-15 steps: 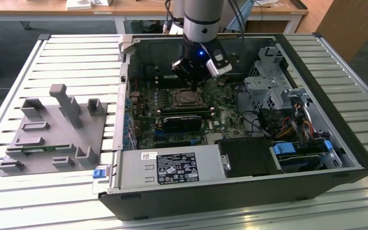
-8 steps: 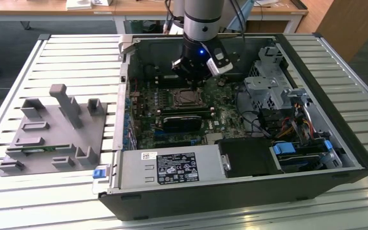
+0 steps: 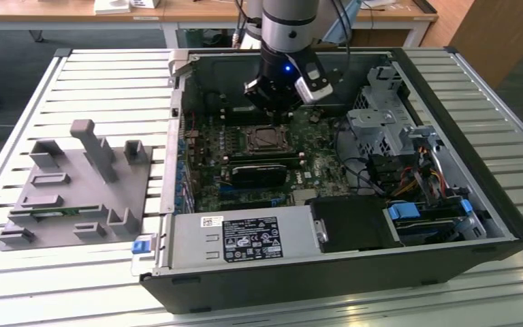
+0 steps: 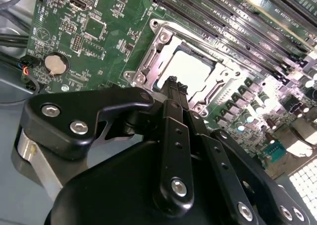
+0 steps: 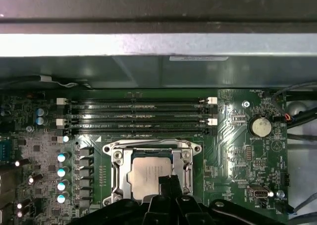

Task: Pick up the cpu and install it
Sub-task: 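Install the second cpu locking lever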

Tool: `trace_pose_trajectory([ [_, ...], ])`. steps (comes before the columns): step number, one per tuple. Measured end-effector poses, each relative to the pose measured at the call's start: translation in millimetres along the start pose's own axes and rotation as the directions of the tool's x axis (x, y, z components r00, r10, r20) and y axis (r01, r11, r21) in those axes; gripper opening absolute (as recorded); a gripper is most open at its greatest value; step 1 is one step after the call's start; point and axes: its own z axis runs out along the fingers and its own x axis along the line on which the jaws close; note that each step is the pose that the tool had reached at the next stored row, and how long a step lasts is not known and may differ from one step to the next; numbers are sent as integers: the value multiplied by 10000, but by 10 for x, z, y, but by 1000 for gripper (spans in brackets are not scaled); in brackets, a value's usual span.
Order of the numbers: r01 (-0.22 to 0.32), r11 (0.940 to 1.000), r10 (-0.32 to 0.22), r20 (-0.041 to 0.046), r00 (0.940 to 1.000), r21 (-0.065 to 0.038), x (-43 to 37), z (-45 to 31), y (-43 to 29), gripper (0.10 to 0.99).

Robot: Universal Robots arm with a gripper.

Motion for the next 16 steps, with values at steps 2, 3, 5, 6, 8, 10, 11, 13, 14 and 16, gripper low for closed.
trace_pose_trajectory([
  [2,0,10000,0,1,10000,0,0,-1,-17,106],
  [3,0,10000,0,0,10000,1,-1,-1,-25,106],
  [5,0,10000,0,1,10000,0,-1,-2,-46,106],
  [6,-1,10000,1,0,10000,1,-1,-3,-59,106],
  [8,-1,10000,1,0,10000,1,-2,-3,-88,106],
  [10,0,10000,0,1,10000,0,-3,-4,-117,106],
  [11,0,10000,0,1,10000,0,-3,-5,-150,106],
  [13,0,10000,0,0,10000,2,-3,-18,-152,106],
  [14,-1,10000,1,1,10000,1,-3,-26,-152,106],
  [16,0,10000,0,1,10000,1,-4,-39,-152,106],
])
